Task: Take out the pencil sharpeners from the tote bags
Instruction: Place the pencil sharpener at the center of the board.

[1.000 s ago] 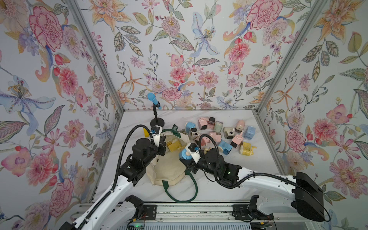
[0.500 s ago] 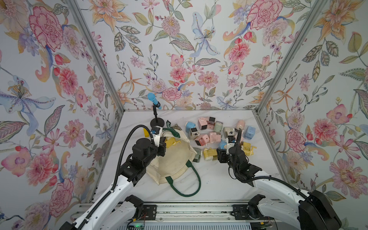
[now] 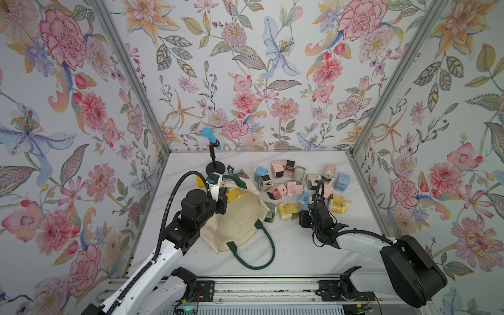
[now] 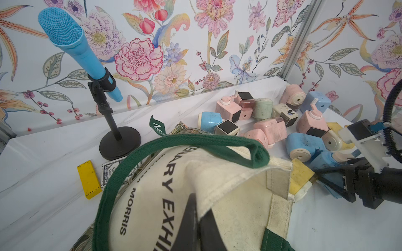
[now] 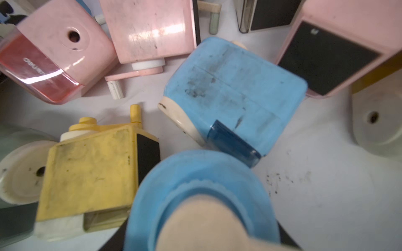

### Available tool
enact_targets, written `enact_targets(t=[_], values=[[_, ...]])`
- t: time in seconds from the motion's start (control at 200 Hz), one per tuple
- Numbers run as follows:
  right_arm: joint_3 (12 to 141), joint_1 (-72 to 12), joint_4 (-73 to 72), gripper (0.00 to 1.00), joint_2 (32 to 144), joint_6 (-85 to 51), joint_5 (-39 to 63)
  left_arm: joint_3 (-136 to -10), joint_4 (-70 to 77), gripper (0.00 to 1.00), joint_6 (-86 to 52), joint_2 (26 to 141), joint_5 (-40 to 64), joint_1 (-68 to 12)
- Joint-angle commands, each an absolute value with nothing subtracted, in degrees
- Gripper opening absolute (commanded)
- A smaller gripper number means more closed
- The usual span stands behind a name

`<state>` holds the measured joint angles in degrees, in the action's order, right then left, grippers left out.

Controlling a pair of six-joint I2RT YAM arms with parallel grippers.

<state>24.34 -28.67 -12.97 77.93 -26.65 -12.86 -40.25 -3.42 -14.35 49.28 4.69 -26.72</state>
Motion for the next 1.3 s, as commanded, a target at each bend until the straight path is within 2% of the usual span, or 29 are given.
enact_targets(t=[0.0,0.24,0.375,0.5,0.746,0.911,1.071,1.296], values=[[25.43,-27.95,-17.52,0.51,81.39,-27.44,-12.05,-40.69,-2.15,0.00,-14.62,48.78,4.57,-26.25],[27.81,-27.02,-19.35,0.56,87.08,-26.64,-12.78,-40.70,-2.11,0.00,-14.65,48.95,4.73,-26.26],[28.32,-27.15,-19.68,0.73,87.87,-26.30,-12.53,-40.71,-2.11,0.00,-14.60,48.82,4.67,-26.24],[27.95,-27.91,-18.63,0.82,85.51,-26.29,-12.81,-40.78,-2.11,0.00,-14.67,48.94,4.73,-26.28],[27.59,-31.64,-9.73,0.90,73.84,-26.34,-18.66,-40.76,-2.15,0.00,-14.60,48.95,4.70,-26.28],[27.73,-36.80,-2.50,0.91,62.86,-26.63,-25.72,-40.69,-2.04,0.00,-14.57,48.87,4.59,-26.24],[28.37,-48.05,-2.38,0.90,54.93,-24.46,-27.57,-40.78,-2.11,0.00,-14.51,48.77,4.62,-26.30],[30.11,-63.64,-8.70,0.85,53.42,-18.77,-27.95,-40.78,-2.13,0.00,-14.60,48.86,4.58,-26.12]])
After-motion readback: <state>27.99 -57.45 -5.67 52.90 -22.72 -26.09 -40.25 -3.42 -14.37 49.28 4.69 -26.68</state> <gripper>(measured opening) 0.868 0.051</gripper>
